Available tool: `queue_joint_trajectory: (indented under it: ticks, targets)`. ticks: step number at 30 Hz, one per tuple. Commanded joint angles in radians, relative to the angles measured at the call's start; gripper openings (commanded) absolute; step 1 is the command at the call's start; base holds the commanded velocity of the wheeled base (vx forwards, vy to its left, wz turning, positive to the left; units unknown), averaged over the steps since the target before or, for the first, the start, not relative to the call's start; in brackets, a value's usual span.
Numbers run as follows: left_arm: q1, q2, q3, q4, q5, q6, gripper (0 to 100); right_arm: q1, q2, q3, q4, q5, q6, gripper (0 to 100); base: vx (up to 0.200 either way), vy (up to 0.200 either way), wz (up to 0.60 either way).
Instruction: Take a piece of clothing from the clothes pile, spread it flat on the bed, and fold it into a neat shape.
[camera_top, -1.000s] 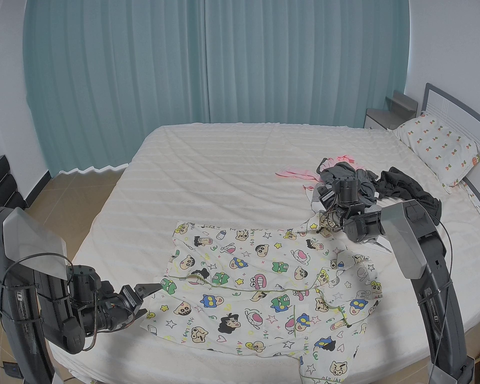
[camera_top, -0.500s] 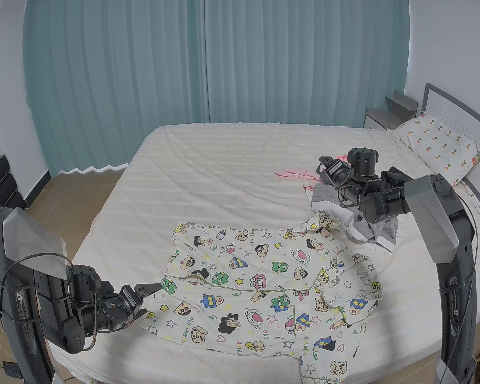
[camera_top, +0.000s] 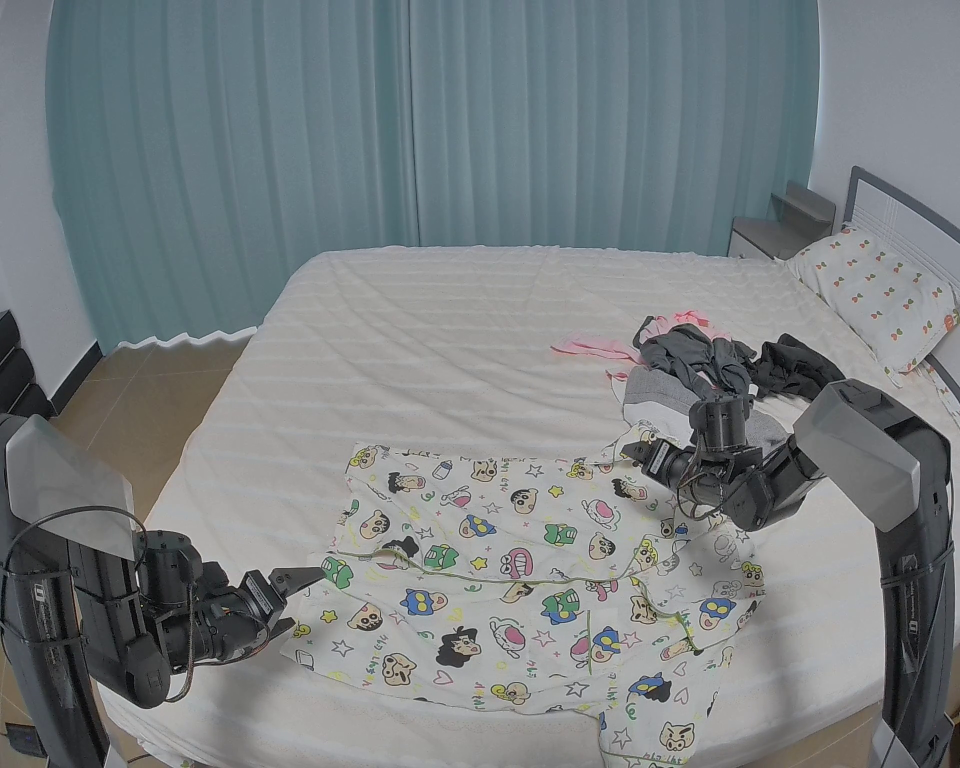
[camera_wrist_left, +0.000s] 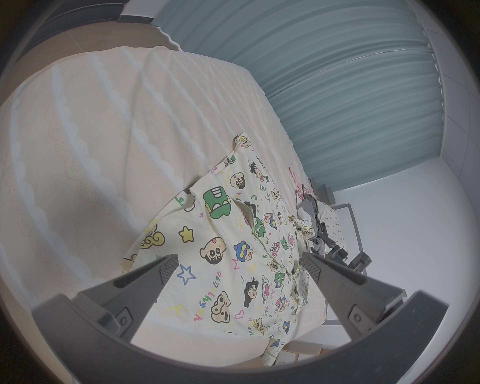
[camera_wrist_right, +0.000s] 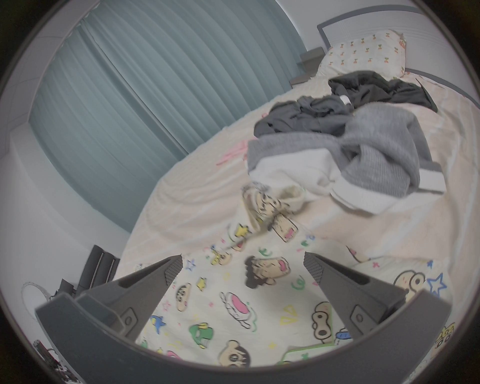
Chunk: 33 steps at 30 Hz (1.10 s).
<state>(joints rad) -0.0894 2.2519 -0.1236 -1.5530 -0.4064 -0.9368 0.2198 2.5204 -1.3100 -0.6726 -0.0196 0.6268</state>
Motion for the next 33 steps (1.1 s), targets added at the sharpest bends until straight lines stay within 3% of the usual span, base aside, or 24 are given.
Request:
queue_joint_trajectory:
  ticks: [1,6,12,17,26,33]
  targets:
    - [-0.001,0.002,0.001,-0.018,0.000,0.000,100,-0.003,0.107,-0.075,-0.005,-0.022,0.001,100,0.000,0.000,0.00]
    - [-0.001,0.002,-0.001,-0.018,0.000,0.000,100,-0.010,0.187,-0.230,-0.004,-0.054,0.008,100,0.000,0.000,0.00]
    - [-0.001,0.002,-0.001,-0.018,0.000,0.000,100,-0.033,0.311,-0.502,0.002,-0.148,0.011,100,0.000,0.000,0.00]
    - [-0.001,0.002,-0.001,-0.018,0.000,0.000,100,-0.042,0.362,-0.690,0.004,-0.178,0.116,100,0.000,0.000,0.00]
    - [-0.001,0.002,0.001,-0.018,0.001,0.000,100,-0.088,0.377,-0.690,0.007,-0.221,0.152,100,0.000,0.000,0.00]
    - [-0.001,0.002,0.001,-0.018,0.001,0.000,100,-0.073,0.242,-0.667,0.001,-0.224,0.200,100,0.000,0.000,0.00]
